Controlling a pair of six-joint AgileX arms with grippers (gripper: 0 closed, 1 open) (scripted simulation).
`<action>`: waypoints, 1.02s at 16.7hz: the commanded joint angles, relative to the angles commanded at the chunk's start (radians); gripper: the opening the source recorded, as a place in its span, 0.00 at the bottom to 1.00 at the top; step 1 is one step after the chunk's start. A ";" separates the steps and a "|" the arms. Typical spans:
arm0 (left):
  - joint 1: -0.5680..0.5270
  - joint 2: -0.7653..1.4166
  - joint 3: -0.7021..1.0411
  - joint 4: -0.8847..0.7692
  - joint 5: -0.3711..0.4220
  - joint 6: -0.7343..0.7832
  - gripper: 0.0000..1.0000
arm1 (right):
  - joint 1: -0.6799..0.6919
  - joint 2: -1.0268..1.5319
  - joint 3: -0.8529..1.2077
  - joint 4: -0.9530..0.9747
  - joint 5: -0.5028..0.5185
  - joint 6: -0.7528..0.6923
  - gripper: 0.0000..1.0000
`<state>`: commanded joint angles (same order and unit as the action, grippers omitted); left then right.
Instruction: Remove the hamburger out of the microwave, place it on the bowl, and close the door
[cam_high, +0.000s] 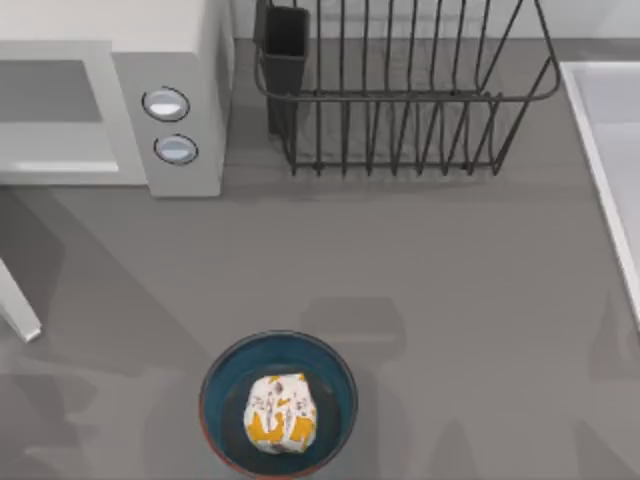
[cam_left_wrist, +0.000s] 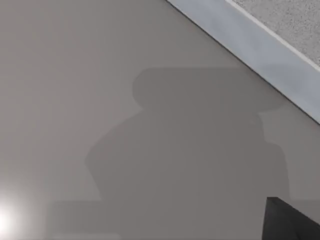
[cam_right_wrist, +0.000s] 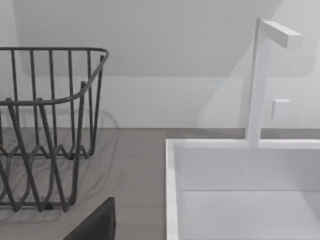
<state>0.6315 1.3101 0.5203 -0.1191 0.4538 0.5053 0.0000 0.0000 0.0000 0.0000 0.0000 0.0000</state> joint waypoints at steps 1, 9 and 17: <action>-0.028 -0.028 -0.028 0.011 -0.019 -0.028 0.00 | 0.000 0.000 0.000 0.000 0.000 0.000 1.00; -0.086 -0.064 -0.060 0.022 -0.063 -0.085 0.00 | 0.000 0.000 0.000 0.000 0.000 0.000 1.00; -0.489 -0.216 -0.154 0.038 -0.320 -0.378 0.00 | 0.000 0.000 0.000 0.000 0.000 0.000 1.00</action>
<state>0.1422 1.0944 0.3660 -0.0808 0.1335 0.1276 0.0000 0.0000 0.0000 0.0000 0.0000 0.0000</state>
